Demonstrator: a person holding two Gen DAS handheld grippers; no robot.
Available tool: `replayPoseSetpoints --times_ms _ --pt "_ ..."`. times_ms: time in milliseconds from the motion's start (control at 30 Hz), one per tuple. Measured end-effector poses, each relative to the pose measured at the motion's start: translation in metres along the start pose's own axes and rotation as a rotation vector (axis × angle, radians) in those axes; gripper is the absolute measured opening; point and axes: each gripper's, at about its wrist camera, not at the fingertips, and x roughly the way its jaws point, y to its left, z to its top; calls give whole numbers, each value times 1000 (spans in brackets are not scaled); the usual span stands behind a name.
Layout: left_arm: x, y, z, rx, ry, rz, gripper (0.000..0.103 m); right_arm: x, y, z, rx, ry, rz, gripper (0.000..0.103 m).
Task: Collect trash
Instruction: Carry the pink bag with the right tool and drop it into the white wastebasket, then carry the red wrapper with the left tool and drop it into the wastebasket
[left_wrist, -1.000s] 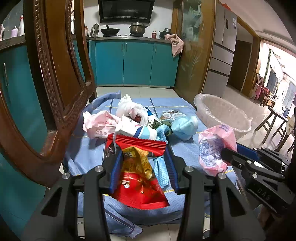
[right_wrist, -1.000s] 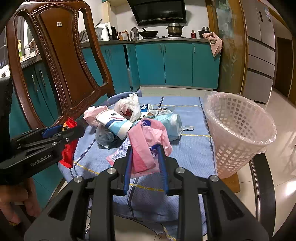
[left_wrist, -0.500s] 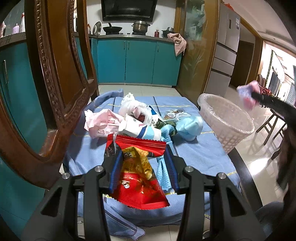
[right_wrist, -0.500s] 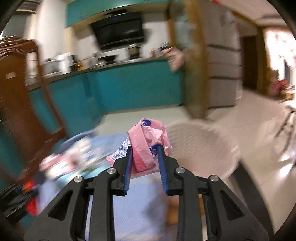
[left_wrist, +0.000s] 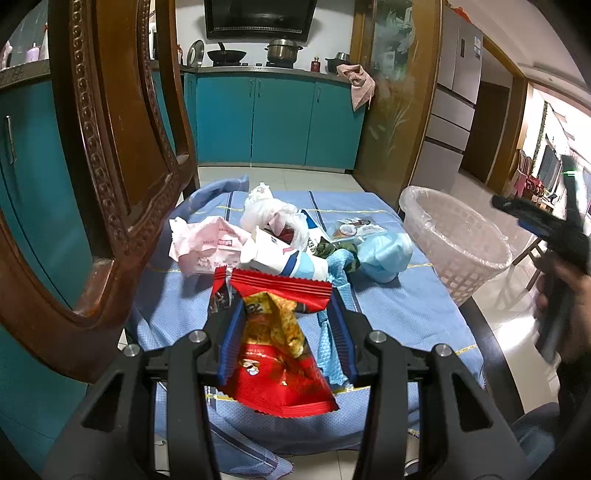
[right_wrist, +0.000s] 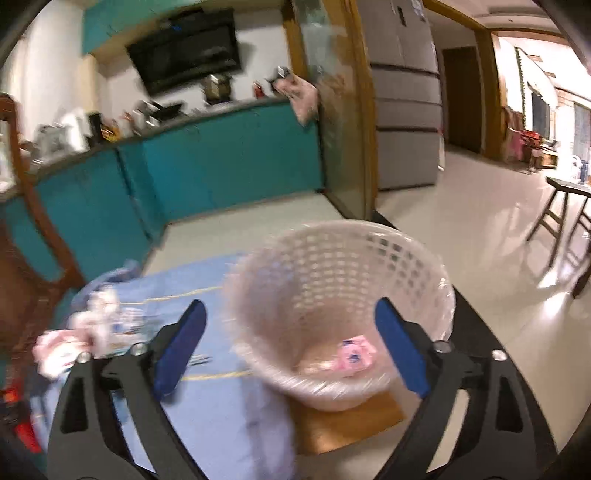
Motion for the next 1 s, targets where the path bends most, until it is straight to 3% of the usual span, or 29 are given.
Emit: replayPoseSetpoints --times_ms 133,400,767,900,1000 --pt "-3 -4 -1 12 -5 1 44 -46 35 -30 -70 -17 56 98" --pt "-2 -7 -3 11 10 -5 45 -68 66 -62 -171 7 116 98" --pt "1 -28 -2 43 8 -35 45 -71 46 -55 -93 4 126 98" --pt "9 -60 17 100 10 -101 45 -74 25 -48 -10 -34 102 98" --pt "26 -110 57 149 -10 -207 45 -81 -5 -44 103 -99 45 98"
